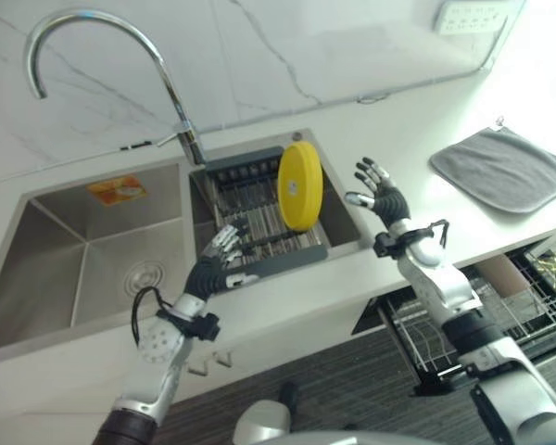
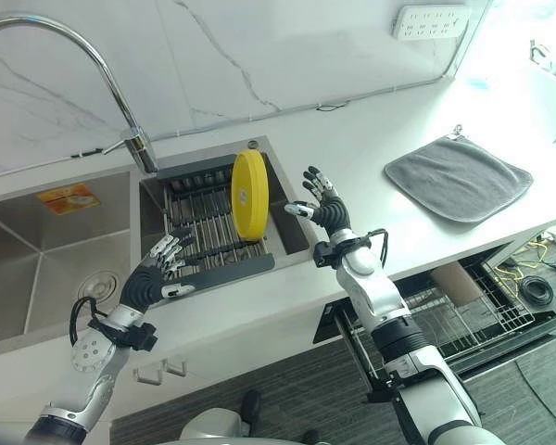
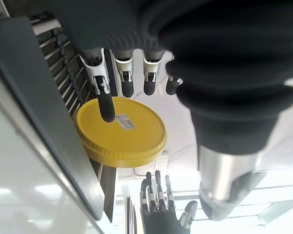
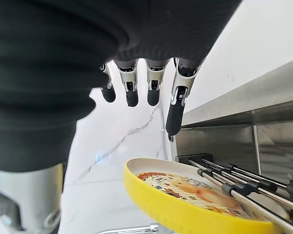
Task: Place the dishes in the dishwasher.
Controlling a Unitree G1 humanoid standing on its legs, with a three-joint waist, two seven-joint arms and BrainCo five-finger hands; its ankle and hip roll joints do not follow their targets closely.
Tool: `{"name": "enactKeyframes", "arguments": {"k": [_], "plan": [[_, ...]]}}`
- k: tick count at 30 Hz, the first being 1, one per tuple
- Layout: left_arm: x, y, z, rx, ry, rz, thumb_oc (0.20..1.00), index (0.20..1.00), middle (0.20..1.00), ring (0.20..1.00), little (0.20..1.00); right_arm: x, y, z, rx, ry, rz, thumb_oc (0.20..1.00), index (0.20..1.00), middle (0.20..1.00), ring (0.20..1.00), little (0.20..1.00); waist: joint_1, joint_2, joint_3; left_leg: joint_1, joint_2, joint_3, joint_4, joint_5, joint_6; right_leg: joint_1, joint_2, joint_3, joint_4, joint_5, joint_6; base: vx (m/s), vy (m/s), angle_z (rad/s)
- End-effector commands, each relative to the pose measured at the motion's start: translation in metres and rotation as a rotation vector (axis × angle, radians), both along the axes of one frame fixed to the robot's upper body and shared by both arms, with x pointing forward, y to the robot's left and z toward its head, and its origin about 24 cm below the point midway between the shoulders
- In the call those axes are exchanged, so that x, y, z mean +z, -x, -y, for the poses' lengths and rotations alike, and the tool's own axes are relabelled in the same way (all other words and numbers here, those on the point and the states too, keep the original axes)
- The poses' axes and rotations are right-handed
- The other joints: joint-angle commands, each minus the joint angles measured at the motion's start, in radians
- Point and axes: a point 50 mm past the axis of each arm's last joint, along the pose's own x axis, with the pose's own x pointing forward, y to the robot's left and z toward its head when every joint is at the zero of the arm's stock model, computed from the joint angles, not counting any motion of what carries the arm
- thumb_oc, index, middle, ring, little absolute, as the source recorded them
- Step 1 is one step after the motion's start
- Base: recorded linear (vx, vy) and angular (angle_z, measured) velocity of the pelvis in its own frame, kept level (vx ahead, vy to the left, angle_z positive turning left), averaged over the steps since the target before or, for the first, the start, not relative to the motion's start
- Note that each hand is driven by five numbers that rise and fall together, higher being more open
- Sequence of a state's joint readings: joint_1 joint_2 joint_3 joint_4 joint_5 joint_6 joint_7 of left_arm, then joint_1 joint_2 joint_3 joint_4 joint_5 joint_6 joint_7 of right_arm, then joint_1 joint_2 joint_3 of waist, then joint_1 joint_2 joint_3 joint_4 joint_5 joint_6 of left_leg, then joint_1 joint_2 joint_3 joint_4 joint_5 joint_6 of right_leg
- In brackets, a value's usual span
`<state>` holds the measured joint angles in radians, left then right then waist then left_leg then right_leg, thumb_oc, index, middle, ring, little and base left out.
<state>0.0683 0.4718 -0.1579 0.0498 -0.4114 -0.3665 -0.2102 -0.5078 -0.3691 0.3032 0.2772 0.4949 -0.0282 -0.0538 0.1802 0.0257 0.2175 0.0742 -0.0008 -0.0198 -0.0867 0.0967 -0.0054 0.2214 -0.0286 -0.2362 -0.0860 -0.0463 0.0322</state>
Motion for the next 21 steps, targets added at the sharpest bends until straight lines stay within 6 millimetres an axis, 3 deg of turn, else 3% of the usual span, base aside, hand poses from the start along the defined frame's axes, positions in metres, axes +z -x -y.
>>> {"name": "enactKeyframes", "arguments": {"k": [1, 7, 21], "plan": [[0.024, -0.009, 0.01, -0.082, -0.038, 0.122, 1.0, 1.0, 1.0, 1.0, 1.0, 0.035, -0.015, -0.007, 0.015, -0.062, 0.101, 1.0, 1.0, 1.0, 1.0, 1.0, 0.035, -0.005, -0.008, -0.003, 0.015, -0.061, 0.016, -0.083, -0.005, -0.062, -0.071, -0.058, 0.1, -0.028, 0.035, 0.0, 0.0, 0.0], [0.027, -0.013, 0.014, -0.12, -0.048, 0.126, 1.0, 1.0, 1.0, 1.0, 1.0, 0.04, -0.027, -0.011, 0.023, -0.028, 0.082, 1.0, 1.0, 1.0, 1.0, 1.0, 0.046, 0.0, 0.012, -0.015, 0.012, -0.071, 0.021, -0.078, -0.004, -0.073, -0.073, -0.057, 0.104, -0.022, 0.036, 0.01, -0.003, 0.03], [0.027, -0.015, 0.017, -0.136, -0.055, 0.125, 1.0, 1.0, 1.0, 1.0, 1.0, 0.048, -0.034, -0.014, 0.029, -0.031, 0.081, 1.0, 1.0, 1.0, 1.0, 1.0, 0.058, 0.003, 0.031, -0.031, 0.005, -0.084, 0.039, -0.076, 0.0, -0.085, -0.077, -0.059, 0.119, -0.021, 0.036, 0.01, 0.001, 0.02]]}}
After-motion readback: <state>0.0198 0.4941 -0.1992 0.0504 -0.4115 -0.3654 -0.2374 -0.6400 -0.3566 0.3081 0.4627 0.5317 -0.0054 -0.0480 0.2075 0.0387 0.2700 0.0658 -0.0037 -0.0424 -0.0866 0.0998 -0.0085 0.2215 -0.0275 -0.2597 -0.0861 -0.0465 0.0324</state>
